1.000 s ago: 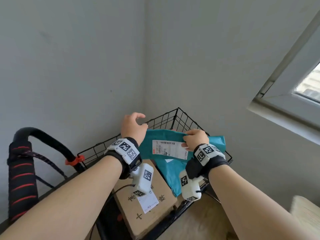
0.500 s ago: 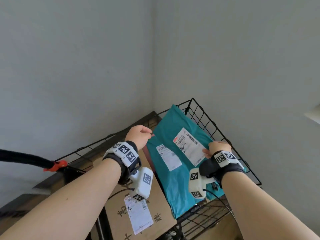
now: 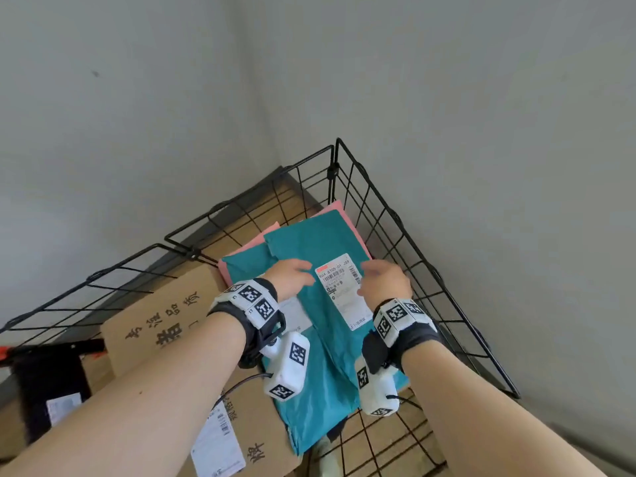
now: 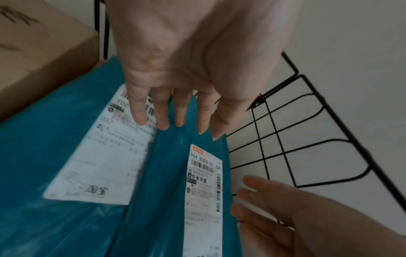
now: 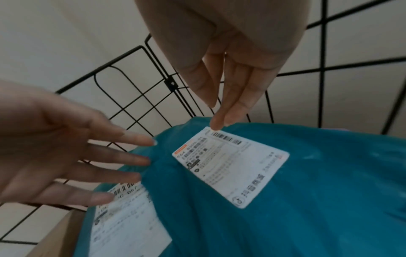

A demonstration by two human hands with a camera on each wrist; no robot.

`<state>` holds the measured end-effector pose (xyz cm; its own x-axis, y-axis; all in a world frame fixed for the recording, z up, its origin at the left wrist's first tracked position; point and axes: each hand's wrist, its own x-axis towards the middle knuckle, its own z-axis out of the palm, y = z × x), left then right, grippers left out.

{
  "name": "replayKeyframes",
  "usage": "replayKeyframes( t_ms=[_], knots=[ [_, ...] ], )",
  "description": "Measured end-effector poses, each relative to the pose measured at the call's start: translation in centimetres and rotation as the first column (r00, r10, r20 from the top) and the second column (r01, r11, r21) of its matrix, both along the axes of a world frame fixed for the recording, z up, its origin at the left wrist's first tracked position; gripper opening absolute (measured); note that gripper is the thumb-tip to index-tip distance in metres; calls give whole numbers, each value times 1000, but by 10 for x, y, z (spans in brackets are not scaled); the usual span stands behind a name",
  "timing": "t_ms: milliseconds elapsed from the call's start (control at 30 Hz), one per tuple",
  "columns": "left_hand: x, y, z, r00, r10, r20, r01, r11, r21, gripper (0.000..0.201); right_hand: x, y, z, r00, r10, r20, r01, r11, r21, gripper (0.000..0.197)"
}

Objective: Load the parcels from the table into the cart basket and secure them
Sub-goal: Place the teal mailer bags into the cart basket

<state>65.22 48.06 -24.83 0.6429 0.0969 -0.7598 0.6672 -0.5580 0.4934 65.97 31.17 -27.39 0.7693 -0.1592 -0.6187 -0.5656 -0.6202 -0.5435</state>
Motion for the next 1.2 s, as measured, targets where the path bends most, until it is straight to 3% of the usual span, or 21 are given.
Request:
replayKeyframes(
  t_ms=[167,267,367,500,667,800,1000,1067,1200],
  knots=[
    [13,-24,-26,998,39,-46,-44,995,-94,46,12,0,-21,967,176,-184,-154,980,126,26],
    [14,-29,-38,987,153,-46,-158,977,-143,40,12,-1,-36,907,310,-284,-271,948,170,45],
    [7,-20,-52,956,290,-43,-292,951,-100,32,8,1,-54,890,355,-284,-324,934,152,65],
    [-12,-2,-67,838,539,-78,-545,832,-101,22,1,7,-70,900,351,-260,-331,936,116,66],
    [-23,3,-71,808,587,-52,-589,801,-105,22,-1,8,-74,906,344,-247,-327,939,109,63],
    [-23,5,-59,803,591,-75,-595,786,-168,17,-2,4,-64,923,299,-242,-255,947,196,58],
    [-29,-1,-24,801,599,-17,-588,779,-217,24,-12,-5,-24,986,68,-152,-31,973,228,28],
    [-33,-2,-7,815,580,-3,-564,791,-237,17,-18,-6,-8,992,13,-122,18,969,247,23],
    [-49,-5,31,850,525,45,-489,818,-303,12,-40,-6,26,992,-103,-66,117,958,263,26]
  ],
)
